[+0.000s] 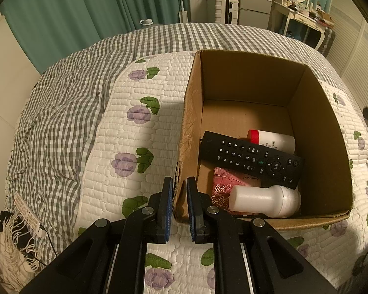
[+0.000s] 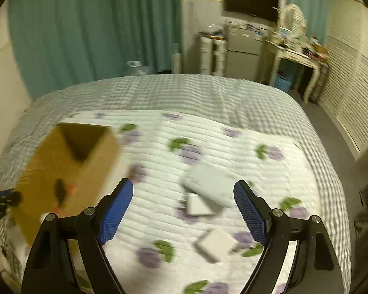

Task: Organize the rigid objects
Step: 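Carry the black remote into the box and release it, then move the right tool back and grasp the small white square charger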

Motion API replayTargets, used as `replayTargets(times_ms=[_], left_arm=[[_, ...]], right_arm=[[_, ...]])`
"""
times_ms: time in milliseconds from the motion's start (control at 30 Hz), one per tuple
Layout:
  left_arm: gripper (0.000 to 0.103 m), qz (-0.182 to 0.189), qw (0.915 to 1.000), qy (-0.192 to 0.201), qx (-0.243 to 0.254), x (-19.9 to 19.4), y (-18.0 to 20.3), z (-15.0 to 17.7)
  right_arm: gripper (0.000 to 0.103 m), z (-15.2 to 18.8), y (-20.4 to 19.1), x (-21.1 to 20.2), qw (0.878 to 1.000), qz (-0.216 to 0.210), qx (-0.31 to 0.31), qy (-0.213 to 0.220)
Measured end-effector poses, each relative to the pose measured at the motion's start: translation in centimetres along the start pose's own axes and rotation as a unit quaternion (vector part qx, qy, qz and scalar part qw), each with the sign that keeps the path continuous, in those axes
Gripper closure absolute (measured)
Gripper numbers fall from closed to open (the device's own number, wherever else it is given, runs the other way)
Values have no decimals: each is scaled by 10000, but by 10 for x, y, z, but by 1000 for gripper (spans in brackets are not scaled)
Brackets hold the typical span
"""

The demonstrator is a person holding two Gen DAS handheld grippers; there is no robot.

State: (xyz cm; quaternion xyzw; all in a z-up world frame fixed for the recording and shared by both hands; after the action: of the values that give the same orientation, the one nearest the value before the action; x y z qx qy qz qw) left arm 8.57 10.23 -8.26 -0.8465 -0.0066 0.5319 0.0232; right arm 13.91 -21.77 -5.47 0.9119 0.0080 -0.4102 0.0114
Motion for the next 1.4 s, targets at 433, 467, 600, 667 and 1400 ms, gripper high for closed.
replayTargets(times_ms=[433,467,600,667,1400], left_arm=[[92,-67,10000,-9,5,0,1,0],[92,-70,10000,-10,3,0,1,0],[92,-94,10000,-10,12,0,1,1],[92,-106,9999,-8,14,0,1,1],[92,-87,10000,-8,7,1,2,1]], right_arm=[[17,55,60,56,9956,447,487,-671],[17,59,60,61,9952,434,473,-739],[17,69,55,81,9929,382,375,-1060],[17,74,52,89,9916,335,306,-1209],[27,101,36,127,9781,284,53,-2061]])
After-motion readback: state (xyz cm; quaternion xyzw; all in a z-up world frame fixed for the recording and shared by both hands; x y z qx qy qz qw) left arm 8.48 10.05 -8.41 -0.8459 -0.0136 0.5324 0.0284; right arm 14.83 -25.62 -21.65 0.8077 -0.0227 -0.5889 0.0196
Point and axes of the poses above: each gripper's, at about its wrist camera, not at the fingertips, and x roughly the way its jaws point, y to its right, z to its underside, the point moved 1 cm from there along x, roughly the way its jaws point, and after that the axes turned 4 degrees about z, right-handed, at the moved point
